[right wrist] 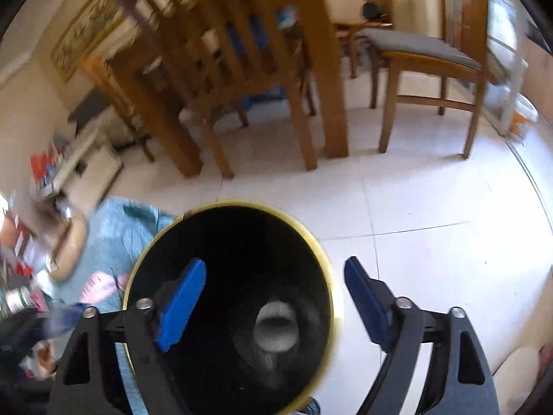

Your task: Collect trash

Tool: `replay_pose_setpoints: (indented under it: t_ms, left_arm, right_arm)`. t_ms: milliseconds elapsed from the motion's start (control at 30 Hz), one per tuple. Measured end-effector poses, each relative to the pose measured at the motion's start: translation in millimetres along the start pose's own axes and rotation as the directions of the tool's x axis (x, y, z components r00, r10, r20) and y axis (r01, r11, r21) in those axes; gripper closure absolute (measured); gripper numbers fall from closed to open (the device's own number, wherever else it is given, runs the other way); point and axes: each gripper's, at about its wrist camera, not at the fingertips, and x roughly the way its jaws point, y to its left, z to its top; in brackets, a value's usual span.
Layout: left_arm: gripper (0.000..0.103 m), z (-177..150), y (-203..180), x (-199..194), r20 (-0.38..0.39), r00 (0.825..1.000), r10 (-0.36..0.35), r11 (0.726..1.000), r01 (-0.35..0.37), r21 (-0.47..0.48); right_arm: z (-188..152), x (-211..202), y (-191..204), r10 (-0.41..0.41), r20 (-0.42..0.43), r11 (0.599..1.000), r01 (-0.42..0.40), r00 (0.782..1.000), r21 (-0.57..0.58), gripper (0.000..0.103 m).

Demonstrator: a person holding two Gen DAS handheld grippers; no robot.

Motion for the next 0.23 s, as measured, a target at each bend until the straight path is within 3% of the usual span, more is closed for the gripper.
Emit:
replay_pose_setpoints:
  t_ms: [67,100,133,200,233]
  left_arm:
    - [0.060,3,2,10,-0.016,1.000,-0.007,1.000,0.007,-0.006]
    - [0.052,5,3,15,-0.024,1.000,0.000,1.000,0.000,-0.010]
    - [0.037,4,4,17,-0.030,1.000,0.002,1.000,-0.003,-0.014]
    - [0.025,8,5,22,-0.032,0.999,0.014,1.000,-0.014,-0.020]
    - [0.025,9,4,21,-0.030,0.999,0.013,1.000,-0.014,-0.021]
  right_arm:
    - [-3,-22,-15,0.010,0.037,0.999,-0.011,0.999,0.040,0.016]
    - [-4,-30,-19,0.013,0.048,0.999,-0.016,0.999,0.052,0.014]
    - [-7,-39,-24,0.016,0.058,0.998,-0.019,0.998,0.064,0.014]
    - [-10,-47,-30,0.025,0.064,0.996,-0.030,0.998,0.083,0.014]
    - [-12,-50,-33,0.034,0.064,0.995,-0.040,0.997,0.097,0.014]
